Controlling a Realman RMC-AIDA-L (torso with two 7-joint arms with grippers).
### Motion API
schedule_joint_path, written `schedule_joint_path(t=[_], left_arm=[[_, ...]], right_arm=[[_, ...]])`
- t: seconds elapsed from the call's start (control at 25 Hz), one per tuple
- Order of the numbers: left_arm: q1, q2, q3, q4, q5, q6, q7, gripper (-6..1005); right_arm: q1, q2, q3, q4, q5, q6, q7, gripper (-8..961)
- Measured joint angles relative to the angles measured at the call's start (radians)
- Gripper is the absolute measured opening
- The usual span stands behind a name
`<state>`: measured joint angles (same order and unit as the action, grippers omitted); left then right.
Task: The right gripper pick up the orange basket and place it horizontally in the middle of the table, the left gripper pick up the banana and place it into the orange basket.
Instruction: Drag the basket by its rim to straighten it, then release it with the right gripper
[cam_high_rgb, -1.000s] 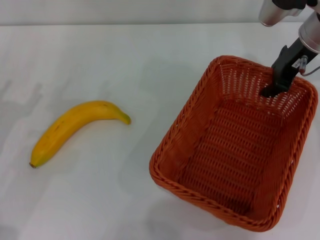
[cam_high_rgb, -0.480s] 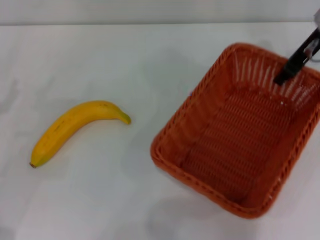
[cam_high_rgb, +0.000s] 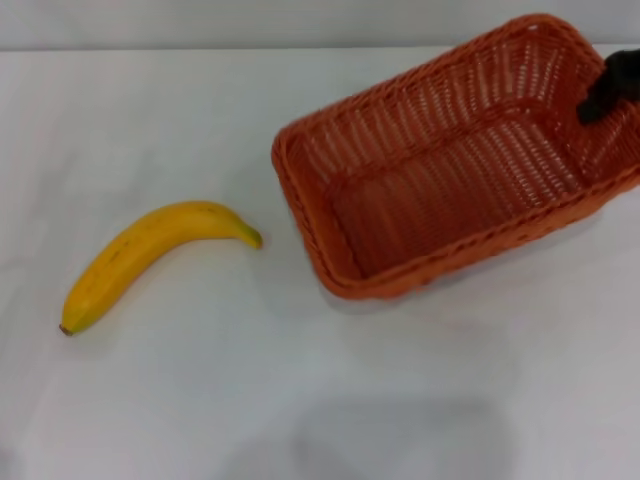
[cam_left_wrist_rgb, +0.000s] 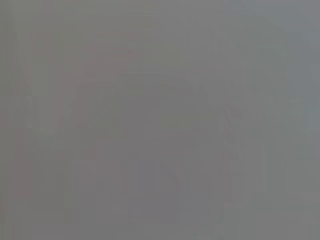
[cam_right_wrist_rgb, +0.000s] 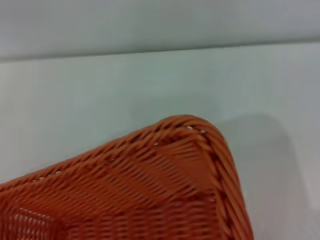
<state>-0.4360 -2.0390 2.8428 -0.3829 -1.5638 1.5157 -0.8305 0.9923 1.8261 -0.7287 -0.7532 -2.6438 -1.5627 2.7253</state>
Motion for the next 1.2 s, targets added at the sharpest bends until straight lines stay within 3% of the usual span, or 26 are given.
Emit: schedule_joint_path(t=[0.36, 0.44, 0.48, 0.6, 0.76, 0.92, 1.2], left_arm=[[-0.031, 0.021, 0.0, -0.001, -0.001, -0.023, 0.05, 877], [-0.041, 0.024, 0.001, -0.001, -0.001, -0.027, 0.051, 877], [-0.045, 0.024, 0.001, -0.001, -0.001, -0.027, 0.051, 877], [-0.056, 0.026, 0.001, -0.001, -0.001, -0.028, 0.052, 877], [-0.06, 0.032, 0.001, -0.001, -0.001, -0.029, 0.053, 877], [-0.062, 0.035, 0.001, -0.001, -0.001, -0.029, 0.054, 877], [-0.063, 0.034, 0.001, 0.009, -0.002, -0.03, 0.076, 877]], right_arm=[[-0.241, 0.121, 0.05, -0.202, 0.123, -0.013, 0.077, 141], [-0.259, 0.129, 0.051, -0.215, 0.138, -0.01, 0.081, 141], [-0.304, 0.151, 0.051, -0.245, 0.18, -0.003, 0.089, 142], [-0.338, 0.171, 0.045, -0.264, 0.204, 0.001, 0.09, 143], [-0.355, 0.183, 0.014, -0.269, 0.227, -0.002, 0.088, 144], [-0.368, 0.186, -0.041, -0.269, 0.246, 0.009, 0.097, 146], [-0.38, 0.181, -0.032, -0.252, 0.309, 0.001, 0.102, 148]])
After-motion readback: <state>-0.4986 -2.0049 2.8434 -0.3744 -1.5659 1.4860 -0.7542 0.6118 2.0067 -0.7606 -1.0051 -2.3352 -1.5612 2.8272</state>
